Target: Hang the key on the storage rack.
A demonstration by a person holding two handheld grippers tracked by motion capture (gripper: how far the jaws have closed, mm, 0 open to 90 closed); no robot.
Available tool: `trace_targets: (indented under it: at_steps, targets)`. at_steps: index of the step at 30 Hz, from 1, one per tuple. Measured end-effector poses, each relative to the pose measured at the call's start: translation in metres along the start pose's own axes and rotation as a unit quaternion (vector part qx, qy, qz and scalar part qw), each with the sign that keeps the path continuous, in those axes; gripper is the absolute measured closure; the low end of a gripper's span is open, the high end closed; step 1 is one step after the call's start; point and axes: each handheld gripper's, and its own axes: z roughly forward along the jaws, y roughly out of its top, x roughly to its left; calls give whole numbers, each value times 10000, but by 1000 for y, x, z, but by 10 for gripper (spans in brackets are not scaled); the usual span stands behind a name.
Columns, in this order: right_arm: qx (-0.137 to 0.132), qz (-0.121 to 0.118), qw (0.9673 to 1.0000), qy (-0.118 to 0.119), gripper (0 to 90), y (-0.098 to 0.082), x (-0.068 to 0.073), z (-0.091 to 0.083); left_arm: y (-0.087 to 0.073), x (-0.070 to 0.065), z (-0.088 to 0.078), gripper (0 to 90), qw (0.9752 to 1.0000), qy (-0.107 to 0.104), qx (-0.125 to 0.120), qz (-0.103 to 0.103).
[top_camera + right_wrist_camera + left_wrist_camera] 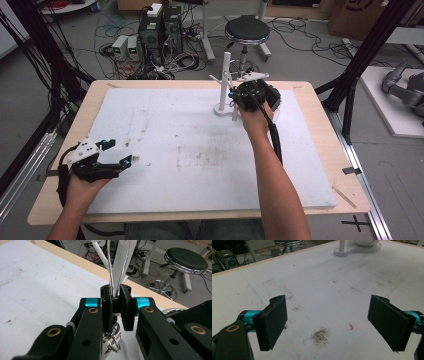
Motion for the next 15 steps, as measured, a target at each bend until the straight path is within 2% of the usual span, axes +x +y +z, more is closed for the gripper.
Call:
trace_targets:
  at_steps: [2, 9, 15]
  targets:
    - [-68, 13, 10000, -22, 730, 0, 1, -1, 0, -1, 0, 161, 10000, 6, -5, 2]
    - [-128, -69, 9999, -49, 731, 2, 2, -11, 1, -2, 0, 161, 10000, -18, 6, 28]
    - [-324, 17, 9995, -59, 597, 1, -4, -28, 1, -2, -1, 161, 10000, -10, 5, 32]
